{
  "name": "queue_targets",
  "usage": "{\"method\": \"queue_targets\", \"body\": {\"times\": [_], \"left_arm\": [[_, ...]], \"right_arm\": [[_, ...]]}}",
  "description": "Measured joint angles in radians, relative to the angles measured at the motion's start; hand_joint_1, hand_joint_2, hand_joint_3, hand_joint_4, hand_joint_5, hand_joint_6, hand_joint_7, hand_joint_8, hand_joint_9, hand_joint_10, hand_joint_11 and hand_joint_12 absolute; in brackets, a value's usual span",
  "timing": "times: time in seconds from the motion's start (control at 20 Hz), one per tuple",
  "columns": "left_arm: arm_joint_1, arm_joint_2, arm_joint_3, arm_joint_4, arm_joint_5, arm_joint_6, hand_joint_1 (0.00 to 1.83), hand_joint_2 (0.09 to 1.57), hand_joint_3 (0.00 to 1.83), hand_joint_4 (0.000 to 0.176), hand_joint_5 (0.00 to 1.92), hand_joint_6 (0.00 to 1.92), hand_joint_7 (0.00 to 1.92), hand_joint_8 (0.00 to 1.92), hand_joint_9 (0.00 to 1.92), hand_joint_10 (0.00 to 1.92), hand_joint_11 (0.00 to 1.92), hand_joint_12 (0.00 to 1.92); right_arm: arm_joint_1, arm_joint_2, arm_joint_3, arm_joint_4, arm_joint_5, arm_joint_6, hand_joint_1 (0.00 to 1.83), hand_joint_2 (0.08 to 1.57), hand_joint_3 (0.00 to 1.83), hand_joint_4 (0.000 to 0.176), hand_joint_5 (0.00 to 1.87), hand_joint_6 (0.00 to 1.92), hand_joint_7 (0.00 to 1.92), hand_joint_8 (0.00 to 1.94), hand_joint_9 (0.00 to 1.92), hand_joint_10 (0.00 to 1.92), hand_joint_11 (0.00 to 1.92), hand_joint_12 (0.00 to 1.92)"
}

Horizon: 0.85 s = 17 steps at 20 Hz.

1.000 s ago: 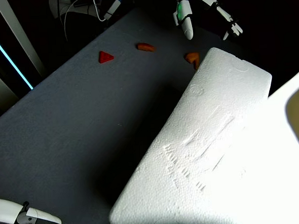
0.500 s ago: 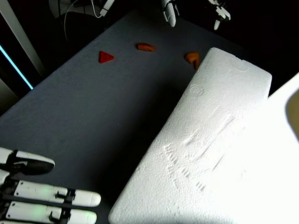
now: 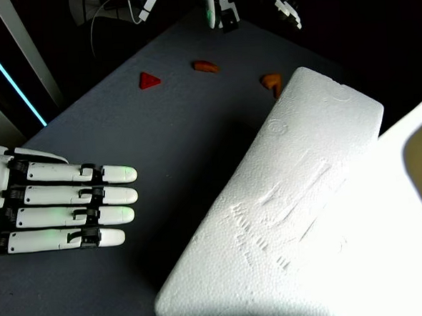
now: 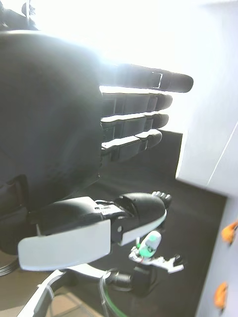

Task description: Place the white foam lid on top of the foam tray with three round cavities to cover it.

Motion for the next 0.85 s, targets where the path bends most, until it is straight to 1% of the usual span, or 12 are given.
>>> {"method": "queue_targets", "body": {"times": [0.05,0.1,0.25,0.3,0.35,0.4,0.45,0.5,0.6,0.65,0.7,0.85], "left_arm": [[-0.016,-0.008,0.002,0.028,0.015,-0.006,0.51,1.15,0.00,0.000,0.06,0.00,0.00,0.00,0.00,0.00,0.00,0.36],[-0.031,-0.022,0.013,0.064,0.035,-0.020,0.51,1.16,0.00,0.000,0.04,0.00,0.00,0.00,0.00,0.00,0.00,0.19],[-0.084,-0.063,0.038,0.123,0.110,-0.049,0.50,1.15,0.00,0.003,0.07,0.01,0.00,0.00,0.00,0.00,0.00,0.08],[-0.101,-0.072,0.045,0.148,0.129,-0.057,0.49,1.15,0.00,0.015,0.07,0.00,0.00,0.00,0.00,0.00,0.00,0.02],[-0.117,-0.082,0.051,0.171,0.144,-0.069,0.49,1.15,0.00,0.015,0.08,0.00,0.00,0.00,0.00,0.00,0.00,0.00],[-0.131,-0.093,0.056,0.196,0.160,-0.080,0.48,1.15,0.00,0.018,0.07,0.00,0.00,0.00,0.00,0.00,0.01,0.00],[-0.142,-0.101,0.064,0.222,0.174,-0.086,0.48,1.16,0.00,0.022,0.06,0.00,0.00,0.00,0.00,0.00,0.00,0.00],[-0.155,-0.112,0.072,0.243,0.193,-0.101,0.48,1.16,0.01,0.015,0.05,0.00,0.00,0.00,0.00,0.00,0.00,0.00],[-0.175,-0.125,0.078,0.267,0.220,-0.113,0.47,1.18,0.01,0.008,0.05,0.00,0.00,0.00,0.00,0.00,0.00,0.00],[-0.182,-0.131,0.083,0.285,0.224,-0.124,0.45,1.19,0.01,0.015,0.03,0.00,0.00,0.00,0.00,0.00,0.00,0.00],[-0.191,-0.141,0.089,0.301,0.235,-0.134,0.44,1.18,0.01,0.032,0.01,0.00,0.00,0.00,0.00,0.00,0.00,0.00],[-0.210,-0.159,0.095,0.344,0.260,-0.155,0.45,1.17,0.00,0.033,0.02,0.00,0.00,0.00,0.00,0.00,0.00,0.00]], "right_arm": [[0.000,0.000,0.000,-0.027,0.003,0.015,0.42,1.32,0.00,0.000,0.00,0.00,0.00,0.00,0.00,0.00,0.00,0.00],[0.000,-0.005,0.006,-0.046,0.007,0.029,0.39,1.30,0.00,0.000,0.00,0.00,0.00,0.00,0.00,0.00,0.01,0.00],[0.000,-0.023,0.025,-0.059,0.004,0.060,0.37,1.37,0.02,0.000,0.00,0.00,0.00,0.00,0.00,0.00,0.04,0.02],[0.000,-0.030,0.029,-0.066,0.003,0.068,0.38,1.39,0.02,0.000,0.00,0.00,0.00,0.00,0.00,0.00,0.04,0.03],[0.000,-0.039,0.035,-0.077,0.001,0.076,0.35,1.40,0.00,0.000,0.00,0.00,0.00,0.00,0.00,0.00,0.01,0.28],[0.000,-0.050,0.041,-0.082,-0.002,0.086,0.32,1.39,0.00,0.000,0.00,0.00,0.00,0.00,0.00,0.00,0.00,0.42],[0.000,-0.060,0.046,-0.087,-0.007,0.089,0.30,1.38,0.00,0.000,0.00,0.00,0.00,0.00,0.00,0.00,0.00,0.48],[0.001,-0.066,0.050,-0.089,-0.011,0.093,0.28,1.36,0.00,0.000,0.00,0.00,0.00,0.00,0.00,0.00,0.00,0.56],[0.008,-0.076,0.058,-0.089,-0.018,0.095,0.30,1.37,0.00,0.000,0.00,0.00,0.00,0.00,0.00,0.00,0.00,0.48],[0.010,-0.078,0.061,-0.088,-0.017,0.095,0.32,1.36,0.00,0.000,0.00,0.00,0.00,0.00,0.00,0.00,0.00,0.39],[0.010,-0.080,0.065,-0.084,-0.016,0.095,0.33,1.36,0.00,0.000,0.00,0.00,0.00,0.00,0.00,0.00,0.00,0.41],[0.011,-0.085,0.069,-0.079,-0.018,0.095,0.34,1.36,0.00,0.000,0.00,0.00,0.00,0.00,0.00,0.00,0.00,0.52]]}}
